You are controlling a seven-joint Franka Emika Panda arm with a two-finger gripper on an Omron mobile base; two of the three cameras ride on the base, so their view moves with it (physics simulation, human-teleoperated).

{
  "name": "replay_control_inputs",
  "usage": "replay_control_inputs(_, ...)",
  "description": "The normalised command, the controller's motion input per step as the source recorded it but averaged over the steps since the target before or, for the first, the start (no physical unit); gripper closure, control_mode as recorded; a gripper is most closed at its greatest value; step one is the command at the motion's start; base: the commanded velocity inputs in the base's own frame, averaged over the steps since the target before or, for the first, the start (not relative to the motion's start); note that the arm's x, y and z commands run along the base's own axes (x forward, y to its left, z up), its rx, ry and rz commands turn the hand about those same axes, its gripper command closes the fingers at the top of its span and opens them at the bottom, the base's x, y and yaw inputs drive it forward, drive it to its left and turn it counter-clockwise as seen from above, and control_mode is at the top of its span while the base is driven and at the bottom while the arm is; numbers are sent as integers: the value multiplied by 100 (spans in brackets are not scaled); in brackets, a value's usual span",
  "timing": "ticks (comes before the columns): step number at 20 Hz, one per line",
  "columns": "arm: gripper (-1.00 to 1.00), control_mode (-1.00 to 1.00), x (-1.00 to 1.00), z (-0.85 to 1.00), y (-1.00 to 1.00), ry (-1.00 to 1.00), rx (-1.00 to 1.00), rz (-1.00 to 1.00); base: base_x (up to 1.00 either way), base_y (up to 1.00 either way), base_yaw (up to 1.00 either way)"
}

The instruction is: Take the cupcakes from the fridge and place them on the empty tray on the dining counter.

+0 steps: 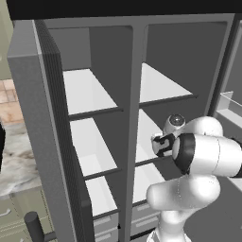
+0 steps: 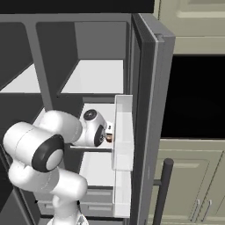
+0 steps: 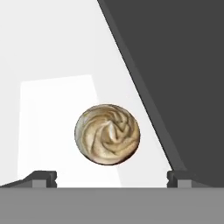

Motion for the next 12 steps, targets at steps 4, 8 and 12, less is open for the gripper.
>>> replay_control_inputs(4,-100,-100,28,-30,0,0,0,-2,0,0,0)
replay_control_inputs(8,-100,-100,29,-32,0,0,0,-2,0,0,0)
replay_control_inputs(12,-100,-100,33,-28,0,0,0,-1,0,0,0)
